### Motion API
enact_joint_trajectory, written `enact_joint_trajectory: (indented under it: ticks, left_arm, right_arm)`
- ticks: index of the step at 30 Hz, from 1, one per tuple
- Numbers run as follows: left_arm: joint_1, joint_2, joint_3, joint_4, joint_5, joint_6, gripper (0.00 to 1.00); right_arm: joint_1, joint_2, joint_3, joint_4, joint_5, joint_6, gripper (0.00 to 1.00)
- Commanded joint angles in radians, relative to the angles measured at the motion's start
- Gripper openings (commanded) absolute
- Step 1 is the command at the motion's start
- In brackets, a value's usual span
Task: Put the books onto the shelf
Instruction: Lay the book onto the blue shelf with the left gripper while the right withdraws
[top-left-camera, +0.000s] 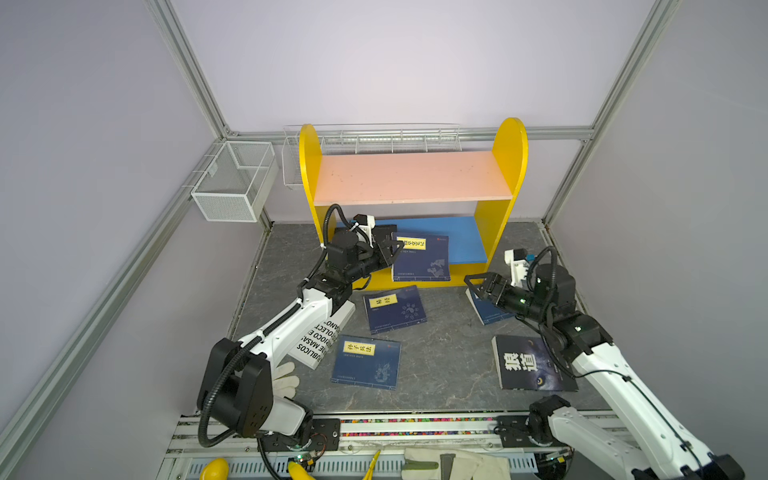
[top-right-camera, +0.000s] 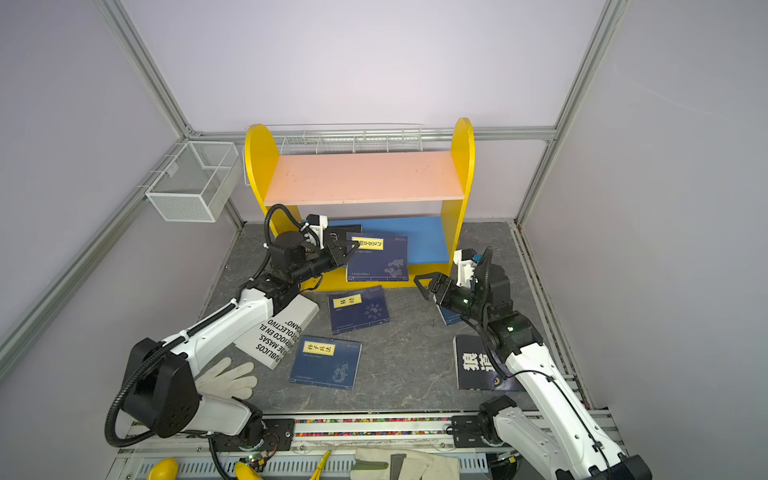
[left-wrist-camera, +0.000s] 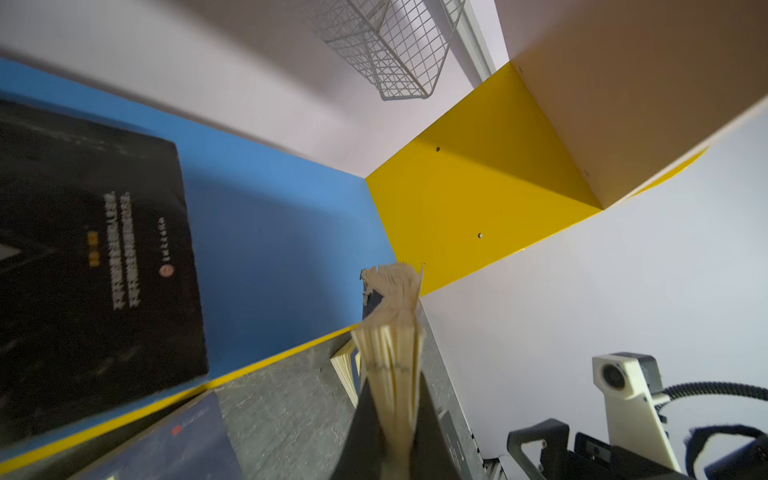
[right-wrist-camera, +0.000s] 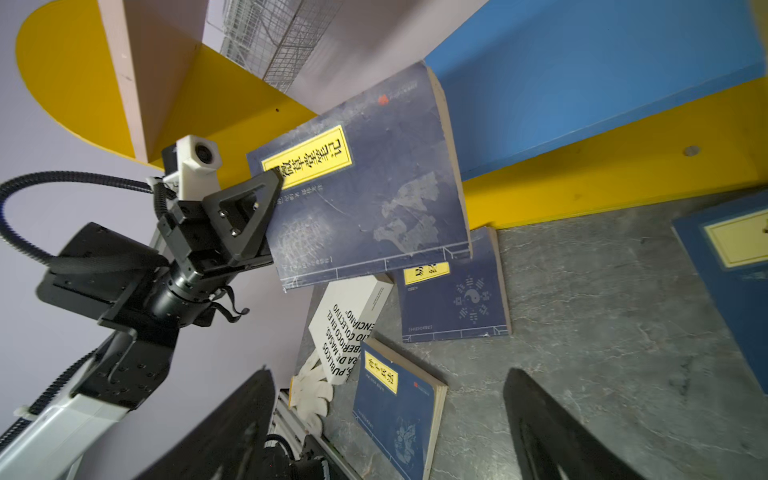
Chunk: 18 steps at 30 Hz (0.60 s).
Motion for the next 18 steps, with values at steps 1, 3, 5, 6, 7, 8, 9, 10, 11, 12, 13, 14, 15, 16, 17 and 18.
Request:
enact_joint_trajectory:
  ticks: [1, 3, 5, 6, 7, 8, 9, 10, 11, 12, 13, 14, 15, 16, 17, 18]
  left_arm:
    - [-0.019, 0.078, 0.088, 0.078, -0.011, -0.003, 0.00]
    - [-0.038, 0.127, 0.138, 0.045, -0.058, 0.011, 0.00]
    - [-0.056, 0.168, 0.191, 0.002, -0.103, 0.040, 0.00]
    - [-0.062, 0.193, 0.215, -0.004, -0.110, 0.043, 0.00]
    - [-0.065, 0.215, 0.235, -0.004, -0.106, 0.045, 0.00]
    - [-0.068, 0.241, 0.254, -0.003, -0.107, 0.044, 0.00]
    - [-0.070, 0.266, 0.272, 0.005, -0.112, 0.043, 0.00]
    - [-0.072, 0.283, 0.283, 0.020, -0.114, 0.039, 0.00]
    - [-0.072, 0.306, 0.294, 0.045, -0.117, 0.025, 0.00]
    - [-0.073, 0.328, 0.305, 0.063, -0.118, 0.012, 0.00]
    - [-0.074, 0.345, 0.319, 0.071, -0.119, 0.003, 0.00]
    - [-0.077, 0.365, 0.336, 0.075, -0.124, -0.003, 0.00]
    - [-0.080, 0.384, 0.354, 0.074, -0.128, -0.003, 0.00]
    - [-0.081, 0.399, 0.369, 0.073, -0.132, -0.002, 0.00]
    - [-0.083, 0.415, 0.384, 0.073, -0.136, -0.001, 0.00]
    - [-0.083, 0.434, 0.399, 0.072, -0.132, 0.005, 0.00]
  right_arm:
    - [-0.011, -0.002, 0.012, -0.086, 0.066, -0.047, 0.90]
    - [-0.016, -0.004, 0.011, -0.096, 0.070, -0.051, 0.90]
    - [-0.021, -0.011, 0.014, -0.105, 0.073, -0.058, 0.90]
    - [-0.024, -0.014, 0.017, -0.112, 0.078, -0.063, 0.90]
    - [-0.026, -0.017, 0.020, -0.120, 0.082, -0.068, 0.90]
    - [-0.029, -0.019, 0.024, -0.129, 0.088, -0.075, 0.90]
    - [-0.032, -0.021, 0.027, -0.135, 0.091, -0.078, 0.90]
    - [-0.035, -0.023, 0.027, -0.138, 0.091, -0.080, 0.91]
    - [-0.038, -0.022, 0.026, -0.139, 0.090, -0.082, 0.90]
    - [-0.040, -0.021, 0.026, -0.141, 0.087, -0.081, 0.91]
    - [-0.043, -0.021, 0.026, -0.143, 0.084, -0.083, 0.90]
    - [-0.044, -0.018, 0.026, -0.144, 0.082, -0.083, 0.91]
    - [-0.047, -0.019, 0.027, -0.147, 0.083, -0.083, 0.91]
    - [-0.049, -0.019, 0.026, -0.148, 0.082, -0.084, 0.90]
    - [-0.052, -0.020, 0.026, -0.150, 0.080, -0.086, 0.91]
    - [-0.055, -0.021, 0.026, -0.154, 0.080, -0.086, 0.90]
